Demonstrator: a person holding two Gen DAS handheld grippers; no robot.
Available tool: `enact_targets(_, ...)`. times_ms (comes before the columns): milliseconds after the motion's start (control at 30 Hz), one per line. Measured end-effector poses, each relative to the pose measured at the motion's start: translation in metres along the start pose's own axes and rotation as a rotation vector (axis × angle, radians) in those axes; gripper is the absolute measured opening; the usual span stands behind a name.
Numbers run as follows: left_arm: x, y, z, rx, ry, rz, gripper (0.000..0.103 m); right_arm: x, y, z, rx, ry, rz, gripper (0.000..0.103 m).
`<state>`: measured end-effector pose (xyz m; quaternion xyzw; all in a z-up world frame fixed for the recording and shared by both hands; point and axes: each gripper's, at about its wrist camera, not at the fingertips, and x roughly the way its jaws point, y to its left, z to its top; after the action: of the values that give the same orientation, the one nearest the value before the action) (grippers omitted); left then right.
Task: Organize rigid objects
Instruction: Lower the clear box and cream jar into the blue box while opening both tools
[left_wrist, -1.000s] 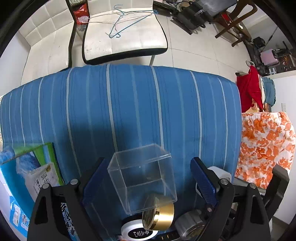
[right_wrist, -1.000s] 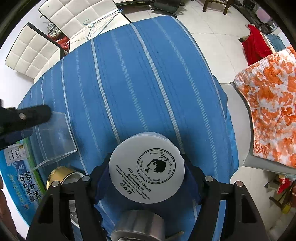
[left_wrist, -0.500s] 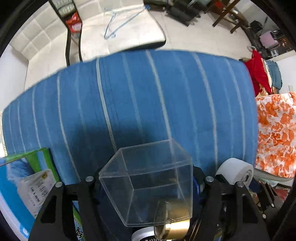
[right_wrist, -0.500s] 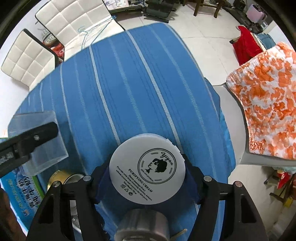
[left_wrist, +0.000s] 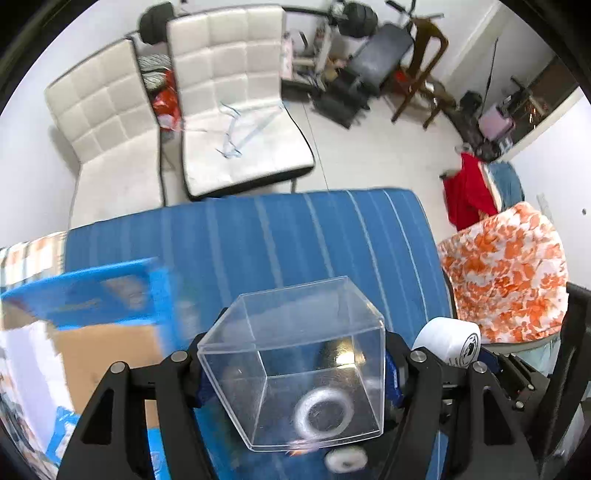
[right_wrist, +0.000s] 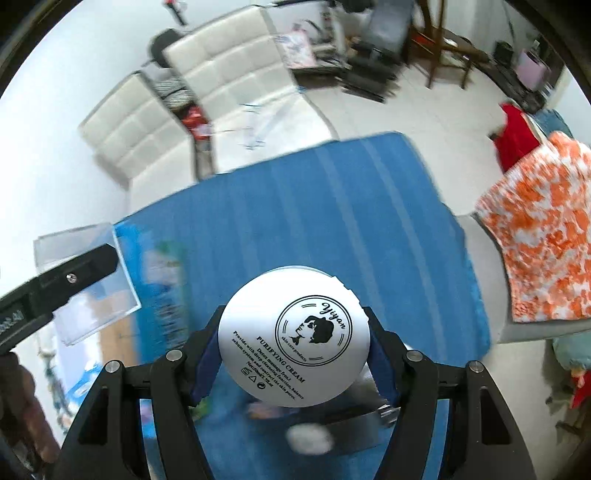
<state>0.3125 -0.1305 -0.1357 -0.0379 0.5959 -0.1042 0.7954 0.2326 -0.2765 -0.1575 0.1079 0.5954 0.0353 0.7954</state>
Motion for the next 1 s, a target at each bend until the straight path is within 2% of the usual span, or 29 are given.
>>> enact_targets(167, -0.045, 0.066, -0.027, -0.057, -0.037, 0.015, 0.065, -0.006, 0.098, -0.023, -0.101, -0.006, 0.085, 0.07)
enact_targets(267, -0.061, 0.115, -0.046, -0.12, -0.024, 0.016, 0.065, 0.009, 0.155, -0.03, -0.167, 0.003, 0.107, 0.07)
enact_targets(400, -0.055, 0.181, -0.064, -0.218, 0.019, 0.004, 0.065, 0.053, 0.212, -0.033, -0.246, 0.075, 0.128, 0.07)
enact_targets(567, -0.023, 0.234, -0.064, -0.283, 0.086, -0.056, 0.065, 0.114, 0.24, -0.032, -0.337, 0.155, 0.077, 0.07)
enact_targets(667, 0.003, 0.253, -0.055, -0.277, 0.129, -0.052, 0.065, 0.14, 0.251, -0.028, -0.394, 0.172, 0.029, 0.071)
enact_targets(767, 0.036, 0.264, -0.044, -0.268, 0.201, -0.095, 0.065, 0.156, 0.262, -0.023, -0.428, 0.21, 0.06, 0.071)
enact_targets(833, 0.051, 0.265, -0.037, -0.255, 0.242, -0.119, 0.065, 0.17, 0.268, -0.02, -0.451, 0.227, 0.031, 0.071)
enact_targets(1000, 0.083, 0.258, -0.028, -0.198, 0.316, -0.118, 0.065, 0.194, 0.276, -0.014, -0.514, 0.235, -0.032, 0.071)
